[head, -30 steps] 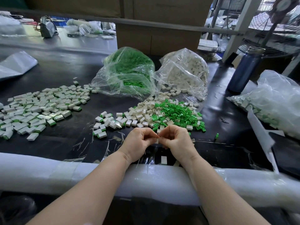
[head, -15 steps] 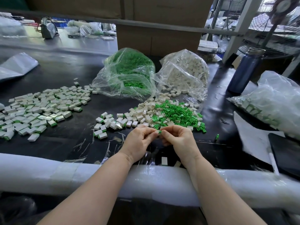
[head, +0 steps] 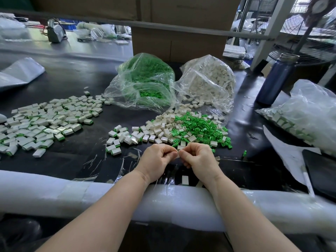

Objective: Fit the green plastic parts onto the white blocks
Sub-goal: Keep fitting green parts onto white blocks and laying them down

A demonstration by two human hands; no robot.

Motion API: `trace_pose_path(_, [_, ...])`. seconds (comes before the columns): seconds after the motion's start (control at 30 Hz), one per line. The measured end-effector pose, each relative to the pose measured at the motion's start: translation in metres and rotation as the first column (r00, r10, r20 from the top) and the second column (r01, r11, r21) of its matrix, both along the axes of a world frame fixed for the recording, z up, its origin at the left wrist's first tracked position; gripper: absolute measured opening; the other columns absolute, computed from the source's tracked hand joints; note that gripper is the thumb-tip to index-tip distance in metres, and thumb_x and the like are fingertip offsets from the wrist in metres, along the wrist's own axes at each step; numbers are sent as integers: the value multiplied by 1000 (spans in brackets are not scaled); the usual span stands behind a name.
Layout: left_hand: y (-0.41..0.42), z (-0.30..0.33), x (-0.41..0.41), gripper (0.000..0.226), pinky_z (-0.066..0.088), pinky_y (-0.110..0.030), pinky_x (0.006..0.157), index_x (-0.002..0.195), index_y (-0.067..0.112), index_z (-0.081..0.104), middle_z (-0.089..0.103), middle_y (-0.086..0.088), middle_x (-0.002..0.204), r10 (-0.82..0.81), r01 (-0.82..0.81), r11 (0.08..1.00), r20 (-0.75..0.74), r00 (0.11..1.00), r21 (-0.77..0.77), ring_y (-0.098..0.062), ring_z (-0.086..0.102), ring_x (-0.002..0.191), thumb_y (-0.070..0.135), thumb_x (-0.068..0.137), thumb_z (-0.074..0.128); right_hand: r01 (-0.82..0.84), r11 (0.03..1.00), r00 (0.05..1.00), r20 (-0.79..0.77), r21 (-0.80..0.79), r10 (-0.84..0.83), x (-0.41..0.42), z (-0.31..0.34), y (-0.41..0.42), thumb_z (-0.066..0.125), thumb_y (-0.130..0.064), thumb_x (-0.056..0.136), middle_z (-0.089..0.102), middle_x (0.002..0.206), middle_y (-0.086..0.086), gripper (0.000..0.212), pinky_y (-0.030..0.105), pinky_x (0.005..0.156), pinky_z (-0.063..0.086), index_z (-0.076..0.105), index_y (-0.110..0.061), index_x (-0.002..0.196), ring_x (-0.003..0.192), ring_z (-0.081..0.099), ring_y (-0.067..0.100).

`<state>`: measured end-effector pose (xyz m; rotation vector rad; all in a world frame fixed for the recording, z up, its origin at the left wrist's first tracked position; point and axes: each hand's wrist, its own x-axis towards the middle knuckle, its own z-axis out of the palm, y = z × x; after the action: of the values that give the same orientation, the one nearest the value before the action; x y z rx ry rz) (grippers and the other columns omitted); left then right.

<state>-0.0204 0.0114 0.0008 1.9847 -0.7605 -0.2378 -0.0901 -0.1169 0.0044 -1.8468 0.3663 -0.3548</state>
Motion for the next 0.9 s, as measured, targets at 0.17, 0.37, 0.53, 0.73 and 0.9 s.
trace_pose_path(0.17, [-1,2,-2,14,49,-19,84,98,14,72,71,3,86,15,-17,998,-28,999,-64,-11,66,86,17,87,64,0,994,997,74,112,-9,-2,2,0,64,-5,85,59,57,0,14,15,48,46,61,-8,72,47,52,3])
trace_pose_path(0.37, [-1,6,-5,10,53,-33,84,89,24,71,73,-6,84,5,-13,995,-83,997,-102,-20,67,84,17,84,66,-19,988,993,120,151,1,-3,5,0,70,-3,79,62,60,1,15,15,47,45,62,-10,69,48,55,2])
trace_pose_path(0.53, [-1,7,-4,11,53,-36,81,86,18,69,71,-6,83,16,-22,998,-90,996,-66,-22,65,81,10,82,62,-71,985,988,145,158,48,-4,5,0,71,0,77,64,56,-5,15,13,47,43,67,-11,68,49,56,0])
trace_pose_path(0.73, [-1,10,-4,13,51,-25,77,86,16,66,59,-5,96,-8,-8,989,-108,994,-149,-16,58,82,5,84,61,-82,979,987,154,188,53,-3,4,-1,62,-9,87,64,66,-5,12,15,49,45,65,-13,77,57,59,1])
trace_pose_path(0.9, [-1,8,-3,20,46,-14,75,82,25,64,46,0,103,-69,40,978,-139,988,-202,-10,52,80,5,84,64,-130,986,991,54,100,125,-1,2,1,51,-23,94,66,75,-5,15,15,56,46,66,-20,89,69,63,4])
